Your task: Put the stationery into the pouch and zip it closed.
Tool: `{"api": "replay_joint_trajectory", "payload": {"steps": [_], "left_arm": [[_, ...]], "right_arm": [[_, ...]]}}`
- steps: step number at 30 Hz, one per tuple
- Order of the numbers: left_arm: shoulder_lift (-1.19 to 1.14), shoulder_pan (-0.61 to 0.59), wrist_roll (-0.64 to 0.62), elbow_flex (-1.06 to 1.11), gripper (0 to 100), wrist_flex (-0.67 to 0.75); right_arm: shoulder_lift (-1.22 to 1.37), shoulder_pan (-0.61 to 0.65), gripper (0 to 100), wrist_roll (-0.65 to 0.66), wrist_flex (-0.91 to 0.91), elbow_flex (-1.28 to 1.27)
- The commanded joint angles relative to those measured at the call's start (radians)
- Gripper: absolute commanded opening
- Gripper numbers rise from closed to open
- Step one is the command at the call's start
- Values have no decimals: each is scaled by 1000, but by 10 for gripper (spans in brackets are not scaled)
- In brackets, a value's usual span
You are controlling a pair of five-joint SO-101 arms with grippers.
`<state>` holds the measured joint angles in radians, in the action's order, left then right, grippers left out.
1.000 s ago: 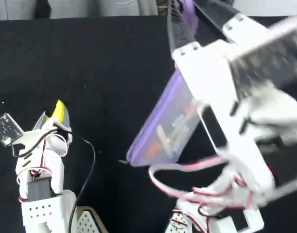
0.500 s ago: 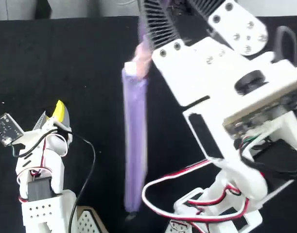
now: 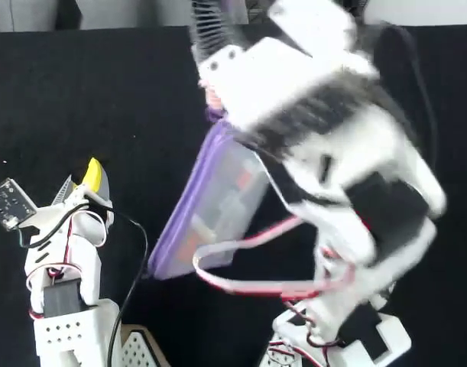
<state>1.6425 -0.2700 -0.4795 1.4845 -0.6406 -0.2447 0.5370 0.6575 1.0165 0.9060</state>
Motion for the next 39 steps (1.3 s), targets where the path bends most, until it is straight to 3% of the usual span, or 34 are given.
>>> {"api": "replay_joint_trajectory", "payload": {"steps": [1, 10, 16, 21, 27, 33, 39], "left_arm": [[9, -7, -9, -4, 177, 21], [9, -7, 0, -44, 182, 25], [-2, 2, 127, -219, 182, -77], [-2, 166, 270, -407, 182, -281], [-2, 386, 295, -587, 182, -479], [-31, 549, 325, -633, 183, -514], [-322, 608, 327, -774, 183, -517]], "right_arm": [[-21, 11, 11, 63, -26, 39], [-21, 11, 11, 64, 121, 70], [-22, 11, 11, 63, 190, 101], [-22, 11, 11, 63, 238, 136], [-22, 11, 11, 63, 239, 134], [-21, 15, 11, 63, 253, 134], [-21, 15, 11, 63, 288, 140]]}}
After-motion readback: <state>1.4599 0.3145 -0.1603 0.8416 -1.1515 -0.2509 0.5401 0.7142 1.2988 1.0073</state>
